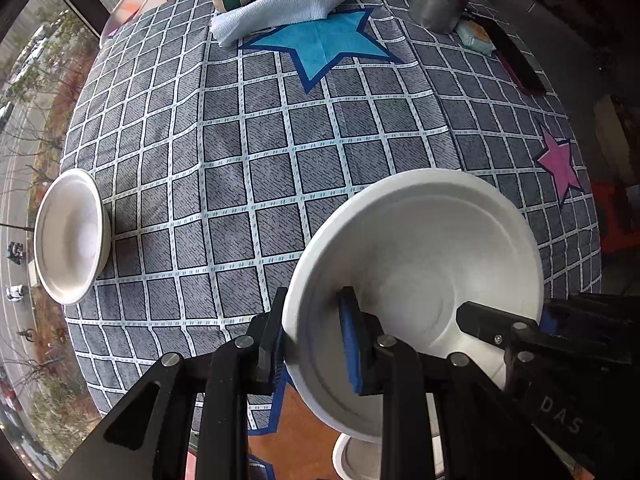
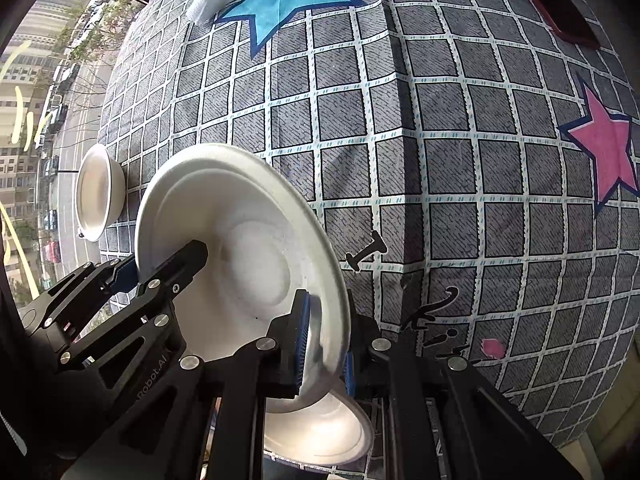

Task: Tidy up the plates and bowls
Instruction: 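Carry the white bowl with the right tool over the bowl stack, then lower the bowl into the bowl stack and open the right tool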

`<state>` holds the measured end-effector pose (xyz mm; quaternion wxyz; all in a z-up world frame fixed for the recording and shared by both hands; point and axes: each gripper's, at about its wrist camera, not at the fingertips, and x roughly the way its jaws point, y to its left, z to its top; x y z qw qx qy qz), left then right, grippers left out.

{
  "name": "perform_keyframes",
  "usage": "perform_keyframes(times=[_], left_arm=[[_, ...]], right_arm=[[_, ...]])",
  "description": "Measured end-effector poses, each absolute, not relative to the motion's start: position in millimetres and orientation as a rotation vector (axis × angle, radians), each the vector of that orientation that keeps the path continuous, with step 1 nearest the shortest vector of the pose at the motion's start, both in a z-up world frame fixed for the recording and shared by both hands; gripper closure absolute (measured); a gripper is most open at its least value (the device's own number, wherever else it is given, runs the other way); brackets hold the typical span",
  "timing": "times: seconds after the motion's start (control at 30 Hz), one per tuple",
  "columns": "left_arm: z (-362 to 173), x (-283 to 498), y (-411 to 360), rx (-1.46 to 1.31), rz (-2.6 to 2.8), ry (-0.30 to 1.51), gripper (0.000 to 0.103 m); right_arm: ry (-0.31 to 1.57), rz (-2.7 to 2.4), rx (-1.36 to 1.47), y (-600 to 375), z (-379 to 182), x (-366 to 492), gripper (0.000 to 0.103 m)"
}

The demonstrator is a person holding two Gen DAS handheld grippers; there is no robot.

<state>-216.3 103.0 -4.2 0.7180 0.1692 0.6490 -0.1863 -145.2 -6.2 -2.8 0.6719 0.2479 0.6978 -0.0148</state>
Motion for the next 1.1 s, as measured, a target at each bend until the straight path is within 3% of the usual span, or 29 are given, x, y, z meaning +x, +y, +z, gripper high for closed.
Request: perform_keyframes(times=[0.37, 0.97, 1.0, 1.07, 1.1], left_arm=[[7, -264, 124, 0.385, -0.455, 1.458, 0.076], [-24, -316, 132, 0.478, -0.537, 1.553, 0.076], [-25, -316, 132, 0.479, -0.536, 1.557, 0.069], [-26, -318, 133, 0.486, -0.523, 1.556, 0.047], [-25, -320, 136, 0.482, -0.516, 1.548, 0.03]], right_arm=[[1.596, -0.035, 0.528, 14, 18, -187, 0.086], [1.714, -0.078, 0.53, 39, -12, -243, 0.085], [1.714, -0.081, 0.527, 38, -12, -244, 0.085], [1.713, -0.088, 0.516, 42, -14, -240, 0.085], [1.713, -0.092, 0.508, 43, -14, -239, 0.085]])
